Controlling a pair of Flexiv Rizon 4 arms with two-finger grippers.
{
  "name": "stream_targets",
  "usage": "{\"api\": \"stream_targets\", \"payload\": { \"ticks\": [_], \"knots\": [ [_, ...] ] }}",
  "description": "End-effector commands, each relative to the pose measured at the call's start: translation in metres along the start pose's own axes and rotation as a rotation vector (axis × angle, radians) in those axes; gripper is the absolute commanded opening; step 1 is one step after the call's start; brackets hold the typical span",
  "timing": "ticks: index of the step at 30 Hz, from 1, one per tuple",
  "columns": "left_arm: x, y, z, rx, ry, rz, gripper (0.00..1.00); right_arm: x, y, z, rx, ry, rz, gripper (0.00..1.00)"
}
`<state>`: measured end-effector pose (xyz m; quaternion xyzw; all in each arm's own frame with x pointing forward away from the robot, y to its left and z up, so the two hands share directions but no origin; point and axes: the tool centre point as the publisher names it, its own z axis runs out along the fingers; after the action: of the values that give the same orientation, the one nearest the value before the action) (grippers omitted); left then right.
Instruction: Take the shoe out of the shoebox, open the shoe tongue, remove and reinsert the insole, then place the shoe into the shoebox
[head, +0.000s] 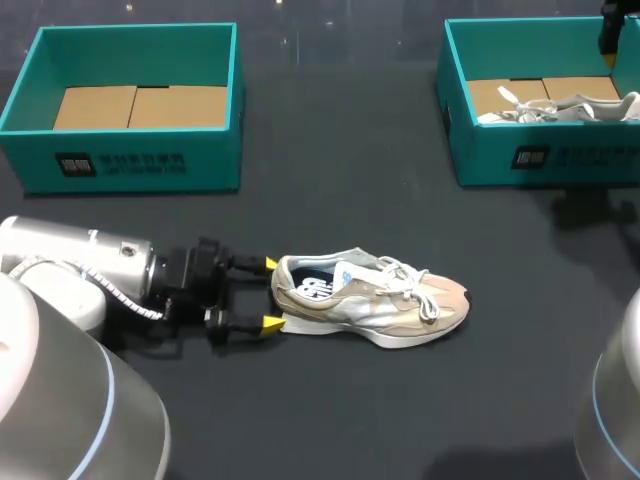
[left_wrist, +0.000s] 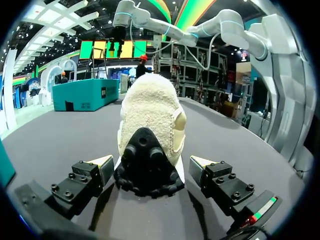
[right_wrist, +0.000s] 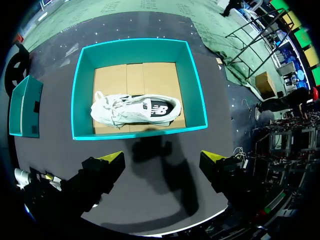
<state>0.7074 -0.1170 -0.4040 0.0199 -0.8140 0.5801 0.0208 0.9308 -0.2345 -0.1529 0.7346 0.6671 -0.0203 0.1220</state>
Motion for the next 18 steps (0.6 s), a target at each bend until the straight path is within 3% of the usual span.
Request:
{"api": "stream_targets", "payload": {
  "ticks": [1,18],
  "knots": [
    [-0.005,0.001,0.005,-0.004,0.005,0.001,1.00,0.000,0.000,0.000,0.001,0.001,0.000,1.00],
    [-0.003,-0.005,0.028,-0.004,0.047,0.012,1.00,0.000,0.000,0.000,0.001,0.001,0.000,1.00]
  ]
}}
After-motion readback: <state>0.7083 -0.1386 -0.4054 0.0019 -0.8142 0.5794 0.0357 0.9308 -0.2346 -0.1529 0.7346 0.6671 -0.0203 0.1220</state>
